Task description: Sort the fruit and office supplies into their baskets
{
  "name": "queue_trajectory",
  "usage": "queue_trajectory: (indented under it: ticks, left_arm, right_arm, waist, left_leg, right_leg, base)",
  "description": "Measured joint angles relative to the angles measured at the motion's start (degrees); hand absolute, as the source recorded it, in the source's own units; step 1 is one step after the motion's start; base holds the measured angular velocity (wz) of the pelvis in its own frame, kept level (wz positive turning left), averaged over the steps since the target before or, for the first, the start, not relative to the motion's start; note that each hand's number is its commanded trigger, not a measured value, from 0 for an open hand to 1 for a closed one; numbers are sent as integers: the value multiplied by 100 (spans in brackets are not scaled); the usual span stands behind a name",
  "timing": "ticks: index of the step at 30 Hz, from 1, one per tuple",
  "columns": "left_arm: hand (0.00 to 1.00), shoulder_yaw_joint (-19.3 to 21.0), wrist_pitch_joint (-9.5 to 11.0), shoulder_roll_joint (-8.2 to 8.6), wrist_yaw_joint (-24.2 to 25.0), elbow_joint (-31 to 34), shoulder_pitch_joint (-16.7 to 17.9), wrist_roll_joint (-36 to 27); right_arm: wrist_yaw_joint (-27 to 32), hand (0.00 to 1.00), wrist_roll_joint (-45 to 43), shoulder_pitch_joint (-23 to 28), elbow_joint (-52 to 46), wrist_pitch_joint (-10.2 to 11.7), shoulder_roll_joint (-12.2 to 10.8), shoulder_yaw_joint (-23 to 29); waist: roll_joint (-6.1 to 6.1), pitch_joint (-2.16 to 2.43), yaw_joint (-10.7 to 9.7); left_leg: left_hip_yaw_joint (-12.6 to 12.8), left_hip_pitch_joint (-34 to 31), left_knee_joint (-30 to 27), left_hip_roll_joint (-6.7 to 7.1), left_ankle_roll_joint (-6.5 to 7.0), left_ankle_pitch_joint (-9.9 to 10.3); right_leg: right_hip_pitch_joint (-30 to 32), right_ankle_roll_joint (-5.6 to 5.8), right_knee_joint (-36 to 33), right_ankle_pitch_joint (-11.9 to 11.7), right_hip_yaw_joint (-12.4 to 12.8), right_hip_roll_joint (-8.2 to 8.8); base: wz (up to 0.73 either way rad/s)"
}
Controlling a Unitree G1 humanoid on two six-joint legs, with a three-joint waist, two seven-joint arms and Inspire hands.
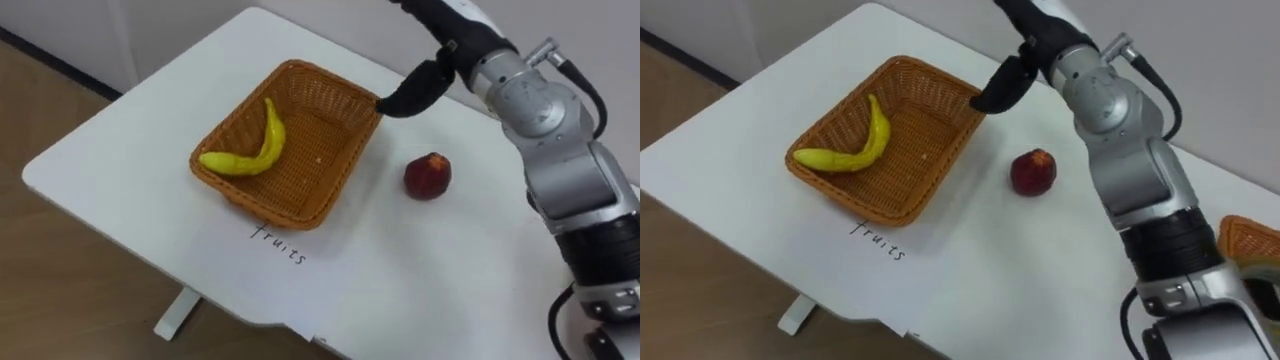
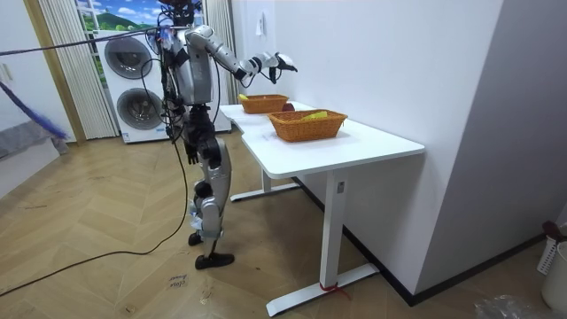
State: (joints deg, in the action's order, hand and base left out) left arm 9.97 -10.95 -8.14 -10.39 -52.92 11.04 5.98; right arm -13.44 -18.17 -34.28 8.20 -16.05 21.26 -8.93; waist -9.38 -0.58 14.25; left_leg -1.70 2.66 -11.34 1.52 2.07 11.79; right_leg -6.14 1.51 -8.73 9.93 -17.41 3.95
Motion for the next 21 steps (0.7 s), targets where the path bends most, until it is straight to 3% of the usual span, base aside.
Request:
queue_trajectory:
  ticks: [3,11,17,21]
  left_arm:
    - [0,-7,14,12,-77,-2,45,-99]
    - [0,-36,17,9,-184,7,86,-83]
    - [0,-141,30,23,-228,72,190,-87]
    - [0,-303,139,54,-317,190,234,-84]
  right_arm:
    - [146,0,121,115,61,0,39,144]
    - [358,0,1189,618,147,26,96,191]
    - [885,0,1320,1029,218,165,-79,358]
    - [1253,0,1449,1142,236,243,-214,354]
  waist:
    - [25,5,-150]
    - [54,-10,-201]
    - [129,3,-183]
    - [284,26,-220]
  left_leg:
    - [36,5,5,-20,0,0]
    - [175,32,59,-84,-7,3]
    - [195,13,87,-79,-5,3]
    - [197,17,91,-78,-4,2]
  right_leg:
    - [13,0,-2,0,17,-15]
    - [36,-25,-16,-20,145,-70]
    - [63,-15,-13,-31,132,-63]
    - [66,-14,8,-31,80,-56]
  base:
    - [-8]
    - [-6]
    - [0]
    - [2]
